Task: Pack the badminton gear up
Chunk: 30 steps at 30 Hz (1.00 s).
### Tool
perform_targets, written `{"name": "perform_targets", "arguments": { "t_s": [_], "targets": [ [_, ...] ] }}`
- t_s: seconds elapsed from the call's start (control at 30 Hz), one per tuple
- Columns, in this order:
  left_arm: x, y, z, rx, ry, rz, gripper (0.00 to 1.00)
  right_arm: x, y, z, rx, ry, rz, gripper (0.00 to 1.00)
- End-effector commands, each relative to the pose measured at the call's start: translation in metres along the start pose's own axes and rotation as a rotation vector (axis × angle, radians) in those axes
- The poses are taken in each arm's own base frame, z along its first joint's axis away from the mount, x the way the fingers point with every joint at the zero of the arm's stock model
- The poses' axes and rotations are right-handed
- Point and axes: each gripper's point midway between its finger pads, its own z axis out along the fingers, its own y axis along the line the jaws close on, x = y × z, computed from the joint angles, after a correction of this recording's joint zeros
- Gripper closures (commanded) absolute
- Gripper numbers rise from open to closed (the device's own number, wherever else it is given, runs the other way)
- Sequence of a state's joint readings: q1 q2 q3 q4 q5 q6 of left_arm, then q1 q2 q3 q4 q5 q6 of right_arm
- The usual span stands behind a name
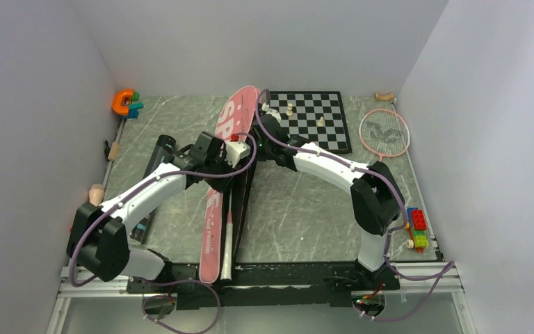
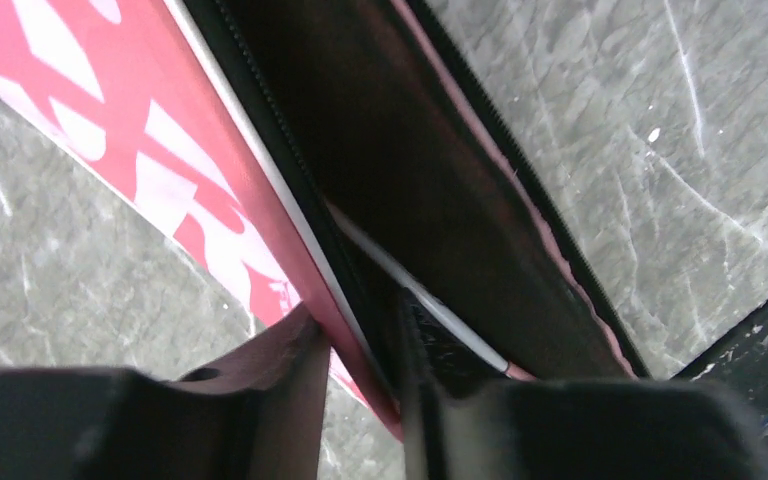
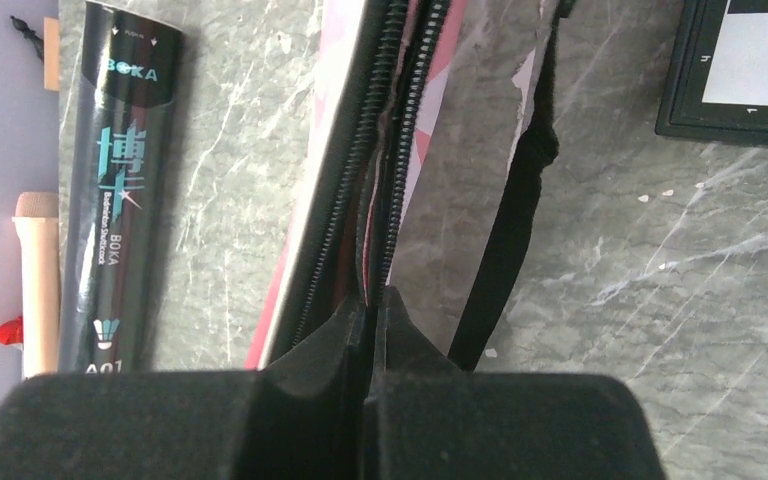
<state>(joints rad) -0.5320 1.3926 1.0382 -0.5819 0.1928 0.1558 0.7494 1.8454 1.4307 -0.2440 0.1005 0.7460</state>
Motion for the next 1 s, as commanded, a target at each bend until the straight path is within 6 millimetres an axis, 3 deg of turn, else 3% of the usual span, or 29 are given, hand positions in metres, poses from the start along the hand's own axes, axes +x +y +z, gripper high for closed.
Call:
{"name": "perform_targets", "arguments": {
  "t_s": [0.0, 0.1, 0.3, 0.33, 0.5, 0.63, 0.7, 0.8, 0.97],
  "targets": [
    [0.009, 0.005, -0.019, -0.059, -0.009, 0.023, 0.77, -0.032, 0.015, -0.021, -0.034, -0.094, -0.014, 1.0],
    [0.008, 0.006, -0.026, -0.074, -0.027, 0.016, 0.99, -0.028, 0.012, -0.019, -0.029, -0.082, -0.019, 1.0],
    [-0.009, 0.002, -0.038, -0.062, -0.086, -0.015, 1.0, -0.022, 0.0, -0.025, -0.009, -0.056, -0.026, 0.99],
    [-0.011, 0.001, -0.038, -0.053, -0.092, -0.022, 1.0, -0.021, -0.001, -0.027, -0.015, -0.052, -0.029, 0.95],
    [-0.018, 0.003, -0.036, -0.026, -0.096, -0.056, 1.0, -0.028, -0.01, -0.051, -0.023, -0.07, -0.056, 0.55],
    [-0.022, 0.011, -0.038, -0.002, -0.118, -0.108, 1.0, -0.041, -0.04, -0.076, 0.066, -0.121, -0.077, 0.34],
    [-0.024, 0.015, -0.04, -0.004, -0.129, -0.115, 1.0, -0.049, -0.064, -0.09, 0.133, -0.147, -0.062, 0.31],
    [-0.027, 0.017, -0.041, 0.002, -0.143, -0.12, 1.0, -0.059, -0.122, -0.111, 0.302, -0.173, 0.002, 0.29],
    [-0.027, 0.016, -0.04, 0.02, -0.147, -0.13, 1.0, -0.06, -0.261, -0.167, 0.709, -0.226, 0.199, 0.25]
  ]
}}
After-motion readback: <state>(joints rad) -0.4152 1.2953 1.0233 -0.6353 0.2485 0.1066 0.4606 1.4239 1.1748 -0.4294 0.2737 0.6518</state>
